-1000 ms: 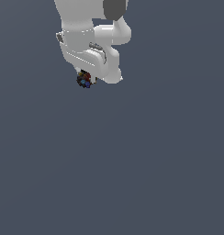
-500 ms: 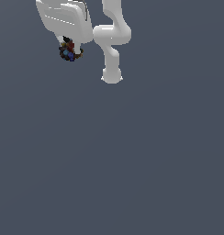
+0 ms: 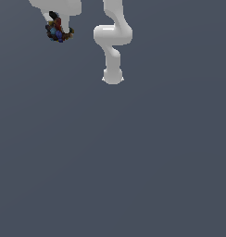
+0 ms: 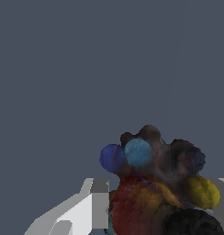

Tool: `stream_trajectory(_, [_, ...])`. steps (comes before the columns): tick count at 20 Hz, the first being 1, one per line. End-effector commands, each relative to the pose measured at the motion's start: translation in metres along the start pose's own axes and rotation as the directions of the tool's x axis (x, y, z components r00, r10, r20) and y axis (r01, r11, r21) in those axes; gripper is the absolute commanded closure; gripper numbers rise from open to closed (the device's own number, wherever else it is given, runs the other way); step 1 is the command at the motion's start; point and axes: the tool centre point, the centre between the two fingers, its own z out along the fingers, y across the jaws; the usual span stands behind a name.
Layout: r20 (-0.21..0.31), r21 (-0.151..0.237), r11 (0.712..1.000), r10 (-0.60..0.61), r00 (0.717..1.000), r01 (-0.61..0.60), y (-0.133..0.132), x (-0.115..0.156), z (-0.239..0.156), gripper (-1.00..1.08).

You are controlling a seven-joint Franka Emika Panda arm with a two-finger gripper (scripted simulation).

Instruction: Pick up the object and move it to a goal position.

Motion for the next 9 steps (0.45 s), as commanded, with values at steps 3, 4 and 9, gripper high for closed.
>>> stream_trajectory(3, [0.000, 0.000, 1.000, -0.001, 1.000, 0.001, 0.0038, 0.0021, -0.0112, 1.08])
stream_trajectory(4, [0.000, 0.000, 1.000, -0.001, 1.000, 0.001, 0.0041, 0.0024, -0.0122, 1.08])
stream_trajectory(9, [0.000, 0.000, 1.000, -0.001, 1.000, 0.001, 0.0036, 0.0029, -0.0118, 1.08])
